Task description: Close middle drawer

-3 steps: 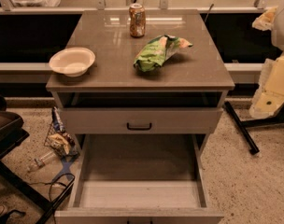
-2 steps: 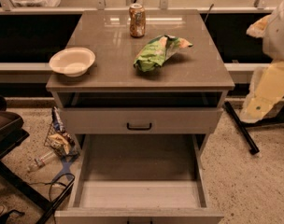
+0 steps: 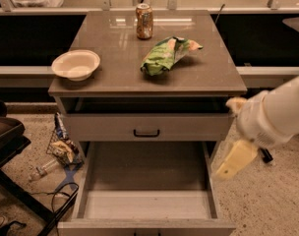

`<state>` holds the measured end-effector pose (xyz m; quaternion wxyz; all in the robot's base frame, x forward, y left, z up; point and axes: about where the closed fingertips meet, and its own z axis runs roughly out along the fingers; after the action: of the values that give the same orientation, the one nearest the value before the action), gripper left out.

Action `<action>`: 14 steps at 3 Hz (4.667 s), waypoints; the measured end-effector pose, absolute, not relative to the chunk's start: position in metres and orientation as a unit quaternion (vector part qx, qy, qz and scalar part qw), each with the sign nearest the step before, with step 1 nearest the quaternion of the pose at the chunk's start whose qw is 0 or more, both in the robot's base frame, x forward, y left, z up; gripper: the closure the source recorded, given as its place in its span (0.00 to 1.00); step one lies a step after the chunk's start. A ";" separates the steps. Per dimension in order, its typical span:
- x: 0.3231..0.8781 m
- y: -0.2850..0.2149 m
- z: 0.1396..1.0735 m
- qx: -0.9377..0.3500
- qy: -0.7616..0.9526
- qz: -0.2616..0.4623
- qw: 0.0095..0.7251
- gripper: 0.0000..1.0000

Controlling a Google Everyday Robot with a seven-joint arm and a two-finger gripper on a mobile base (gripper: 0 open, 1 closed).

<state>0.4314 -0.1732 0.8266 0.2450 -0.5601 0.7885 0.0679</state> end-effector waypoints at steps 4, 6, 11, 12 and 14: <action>0.408 -0.128 0.652 -0.514 0.791 0.146 0.299 0.00; 0.391 -0.168 0.603 -0.477 0.827 0.133 0.266 0.26; 0.295 -0.246 0.523 -0.425 0.857 0.127 0.264 1.00; 0.294 -0.225 0.472 -0.416 0.857 0.174 0.251 1.00; 0.301 -0.192 0.400 -0.406 0.844 0.248 0.247 1.00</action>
Offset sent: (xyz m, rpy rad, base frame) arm -0.0151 0.0602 -0.2131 0.2754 -0.0336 -0.0599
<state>0.3007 -0.1916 0.4001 0.2467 -0.4057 0.8444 0.2479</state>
